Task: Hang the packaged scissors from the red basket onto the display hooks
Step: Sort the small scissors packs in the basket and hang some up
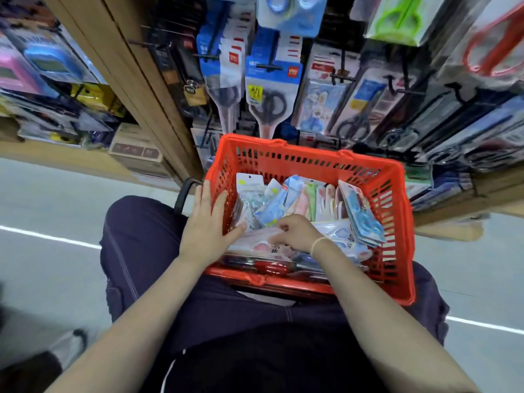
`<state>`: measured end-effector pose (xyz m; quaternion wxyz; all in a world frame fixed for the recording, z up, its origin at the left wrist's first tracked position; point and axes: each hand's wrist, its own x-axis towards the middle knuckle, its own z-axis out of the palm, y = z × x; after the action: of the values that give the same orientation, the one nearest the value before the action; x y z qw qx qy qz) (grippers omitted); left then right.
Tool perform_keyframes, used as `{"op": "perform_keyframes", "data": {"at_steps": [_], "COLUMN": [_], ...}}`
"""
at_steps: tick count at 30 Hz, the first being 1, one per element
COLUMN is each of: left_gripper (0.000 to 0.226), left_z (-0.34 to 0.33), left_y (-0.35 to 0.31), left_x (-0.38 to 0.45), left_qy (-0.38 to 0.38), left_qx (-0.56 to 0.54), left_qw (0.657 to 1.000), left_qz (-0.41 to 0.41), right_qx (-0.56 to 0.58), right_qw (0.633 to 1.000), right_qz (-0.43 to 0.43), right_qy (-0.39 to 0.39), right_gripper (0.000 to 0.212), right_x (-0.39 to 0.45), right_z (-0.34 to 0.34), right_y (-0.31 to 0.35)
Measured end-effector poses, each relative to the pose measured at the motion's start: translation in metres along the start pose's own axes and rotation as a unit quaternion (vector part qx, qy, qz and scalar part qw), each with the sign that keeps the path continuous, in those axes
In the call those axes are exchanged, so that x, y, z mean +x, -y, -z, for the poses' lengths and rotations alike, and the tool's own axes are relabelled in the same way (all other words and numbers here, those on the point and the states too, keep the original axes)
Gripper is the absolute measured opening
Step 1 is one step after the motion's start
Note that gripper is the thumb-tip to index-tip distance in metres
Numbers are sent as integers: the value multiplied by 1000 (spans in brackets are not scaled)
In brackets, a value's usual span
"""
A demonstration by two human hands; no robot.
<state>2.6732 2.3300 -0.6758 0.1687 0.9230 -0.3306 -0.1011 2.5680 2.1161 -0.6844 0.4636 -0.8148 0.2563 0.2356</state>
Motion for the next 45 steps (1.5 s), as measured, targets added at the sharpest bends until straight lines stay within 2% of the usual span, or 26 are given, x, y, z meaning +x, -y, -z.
{"op": "perform_keyframes", "data": {"at_steps": [2,5,9,10,12,15,17,19,21,24,26,27,30,32,34,37,41,45], "left_gripper": [94,94,90,93,93,77,54,34,30,42,47,43,37,31,23,25,22,20], "left_z": [-1,-1,12,20,38,60,74,84,86,83,81,81,81,84,92,103,111,122], "left_y": [1,3,-10,-17,-32,-43,-47,-52,-55,-57,-58,-60,-69,-79,-86,-85,-80,-85], "left_x": [0,0,3,4,8,17,22,25,24,18,16,16,18,18,18,18,17,18], "left_qy": [4,-10,-13,12,99,188,235,253,235,163,93,62,15,11,15,20,-20,-38], "left_qx": [-9,-10,-53,-86,-170,-292,-334,-363,-405,-526,-584,-593,-584,-582,-597,-611,-625,-632], "left_qw": [1000,1000,997,995,980,937,912,896,882,827,788,780,787,792,785,778,766,761], "left_qz": [5,-7,-48,-47,-1,49,47,43,53,118,172,191,199,184,165,143,149,139], "right_qx": [54,133,187,190,185,193,193,212,258,270,262,260,240,260,300,352,438,471], "right_qw": [998,989,976,974,973,967,963,954,933,909,914,922,950,949,934,910,865,839], "right_qz": [13,31,72,77,93,127,134,144,149,136,111,103,93,101,119,139,150,160], "right_qy": [-29,-61,-89,-93,-99,-111,-128,-156,-202,-287,-289,-267,-176,-147,-154,-168,-192,-220], "right_gripper": [42,25,13,13,26,43,35,16,11,36,34,29,25,24,19,16,22,18], "right_x": [-4,-10,-22,-27,-34,-43,-49,-55,-59,-59,-66,-70,-81,-84,-84,-87,-97,-112], "right_z": [2,14,36,42,53,68,74,77,78,83,85,84,64,49,46,58,74,89], "right_y": [3,14,40,48,61,77,84,91,97,92,90,90,96,98,97,90,81,75]}}
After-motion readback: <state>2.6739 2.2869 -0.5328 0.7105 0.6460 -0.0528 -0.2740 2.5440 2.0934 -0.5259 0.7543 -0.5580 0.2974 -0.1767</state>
